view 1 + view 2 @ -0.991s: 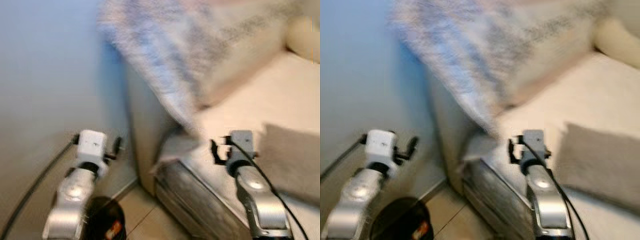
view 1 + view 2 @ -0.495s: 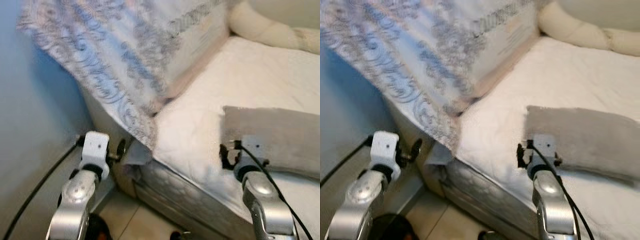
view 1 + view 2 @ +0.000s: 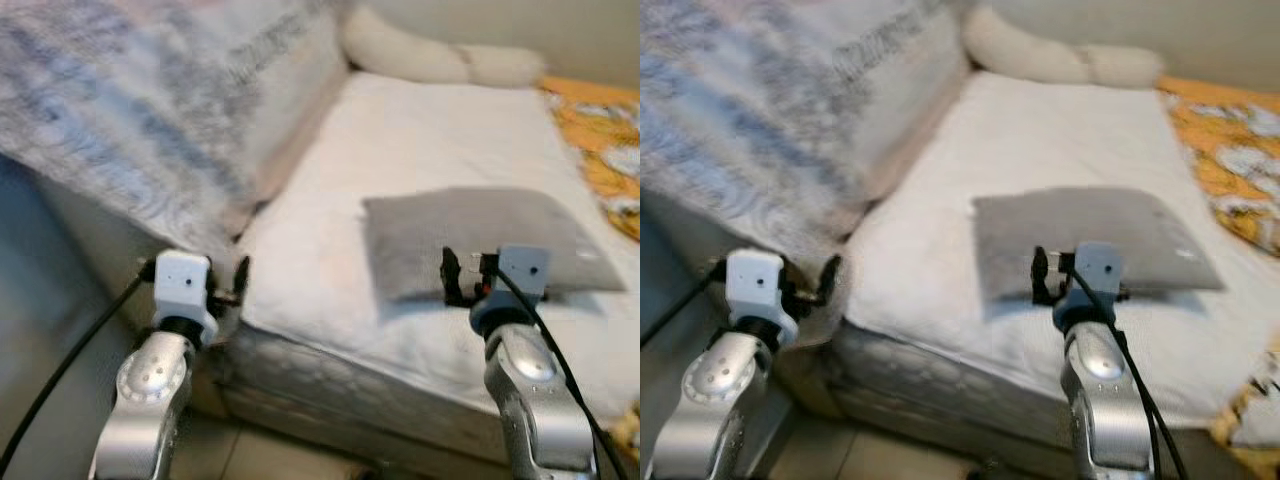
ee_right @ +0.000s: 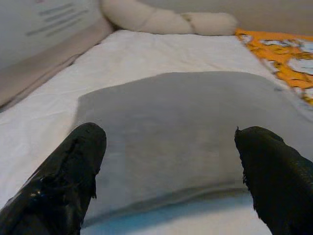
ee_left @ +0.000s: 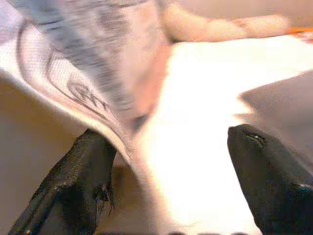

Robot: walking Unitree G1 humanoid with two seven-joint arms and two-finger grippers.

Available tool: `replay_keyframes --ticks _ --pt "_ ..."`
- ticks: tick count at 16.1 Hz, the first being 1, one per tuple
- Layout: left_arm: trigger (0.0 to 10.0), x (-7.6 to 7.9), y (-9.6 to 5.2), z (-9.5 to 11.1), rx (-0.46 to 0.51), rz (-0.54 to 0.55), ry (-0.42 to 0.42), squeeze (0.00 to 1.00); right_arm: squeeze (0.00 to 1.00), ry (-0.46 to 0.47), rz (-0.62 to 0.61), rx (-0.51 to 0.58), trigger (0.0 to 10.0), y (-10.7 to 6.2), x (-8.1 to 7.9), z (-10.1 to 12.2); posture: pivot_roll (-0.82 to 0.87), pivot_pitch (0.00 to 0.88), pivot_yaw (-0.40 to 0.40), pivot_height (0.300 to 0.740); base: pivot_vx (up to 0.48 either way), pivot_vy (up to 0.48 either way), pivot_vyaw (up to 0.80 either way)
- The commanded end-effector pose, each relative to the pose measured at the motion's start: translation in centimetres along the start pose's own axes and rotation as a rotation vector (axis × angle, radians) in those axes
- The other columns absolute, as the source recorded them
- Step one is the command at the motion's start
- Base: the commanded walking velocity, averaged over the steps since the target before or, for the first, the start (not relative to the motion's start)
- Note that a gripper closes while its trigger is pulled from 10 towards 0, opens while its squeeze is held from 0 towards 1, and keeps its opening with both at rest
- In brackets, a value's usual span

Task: Clean up the room

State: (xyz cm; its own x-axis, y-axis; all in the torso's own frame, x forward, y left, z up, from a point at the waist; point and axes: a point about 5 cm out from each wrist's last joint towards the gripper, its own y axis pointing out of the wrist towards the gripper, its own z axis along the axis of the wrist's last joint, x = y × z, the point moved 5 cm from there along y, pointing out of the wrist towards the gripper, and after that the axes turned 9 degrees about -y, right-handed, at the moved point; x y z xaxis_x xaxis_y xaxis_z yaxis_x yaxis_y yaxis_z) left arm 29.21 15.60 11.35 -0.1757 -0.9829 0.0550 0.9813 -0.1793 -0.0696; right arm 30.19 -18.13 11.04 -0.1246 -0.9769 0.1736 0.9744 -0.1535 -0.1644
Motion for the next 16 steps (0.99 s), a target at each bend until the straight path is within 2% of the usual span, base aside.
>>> replay_keyframes --ticks 1,3,4,6,7,8,9,11,13,14,15,16 --pt "10.0 1.1 0.2 -0.2 -0.018 -0.069 0.027 0.00 1.00 -0.018 -0.033 -0.028 10.0 0.3 0.3 -0.4 0.00 0.000 0.007 0.740 0.000 0.000 -0.74" --pt "10.0 0.4 0.2 -0.3 -0.020 -0.048 0.013 0.00 1.00 -0.046 0.028 -0.023 10.0 0.1 -0.6 -0.4 0.00 0.000 0.012 0.740 0.000 0.000 -0.73" --pt "10.0 0.5 0.1 -0.4 -0.023 -0.049 0.012 0.00 1.00 -0.044 0.020 -0.032 10.0 0.1 -0.3 -0.8 0.01 0.000 0.018 0.740 0.000 0.000 -0.67" --pt "10.0 1.9 -0.5 -0.9 -0.051 -0.141 -0.003 0.00 1.00 -0.029 -0.035 -0.059 10.0 0.1 0.6 -1.5 -0.01 0.000 0.040 0.740 0.000 0.000 -0.63" --pt "10.0 2.6 -0.5 -1.0 -0.063 -0.197 0.015 0.00 1.00 -0.024 -0.035 -0.055 10.0 0.2 0.4 -1.3 0.00 0.000 0.040 0.740 0.000 0.000 -0.63" --pt "10.0 2.6 -0.3 -1.1 -0.063 -0.201 0.048 0.00 1.00 -0.027 -0.033 -0.058 10.0 0.2 0.0 -1.4 0.00 0.000 0.031 0.740 0.000 0.000 -0.63" --pt "10.0 1.7 0.3 -0.3 -0.036 -0.149 0.039 0.00 1.00 -0.059 -0.005 -0.034 10.0 0.2 -0.5 -0.8 -0.01 0.000 0.030 0.740 0.000 0.000 0.00" --pt "10.0 -0.1 1.2 0.2 0.001 -0.002 0.041 0.00 1.00 -0.030 0.005 -0.038 10.0 0.1 0.0 -1.0 -0.02 0.000 0.042 0.740 0.000 -0.199 0.00" --pt "10.0 -0.4 1.1 0.2 0.005 0.046 0.021 0.00 1.00 -0.032 -0.002 -0.068 10.0 0.1 0.3 -1.6 -0.03 0.000 0.053 0.740 0.000 -0.472 0.00" --pt "10.0 -0.3 1.2 0.0 0.000 0.057 0.010 0.00 1.00 -0.044 0.033 -0.064 10.0 0.2 -0.2 -1.4 -0.03 0.000 0.046 0.740 0.000 -0.480 0.00" --pt "10.0 -0.4 1.3 -0.2 -0.003 0.068 0.016 0.00 0.97 -0.071 0.064 -0.064 10.0 0.4 -0.8 -1.4 -0.03 0.000 0.032 0.740 0.000 -0.401 0.00" --pt "10.0 -0.7 1.4 -0.2 -0.009 0.087 -0.001 0.00 0.90 -0.094 0.077 -0.063 10.0 0.6 -1.1 -1.2 -0.03 0.000 0.024 0.740 0.000 0.000 0.00"
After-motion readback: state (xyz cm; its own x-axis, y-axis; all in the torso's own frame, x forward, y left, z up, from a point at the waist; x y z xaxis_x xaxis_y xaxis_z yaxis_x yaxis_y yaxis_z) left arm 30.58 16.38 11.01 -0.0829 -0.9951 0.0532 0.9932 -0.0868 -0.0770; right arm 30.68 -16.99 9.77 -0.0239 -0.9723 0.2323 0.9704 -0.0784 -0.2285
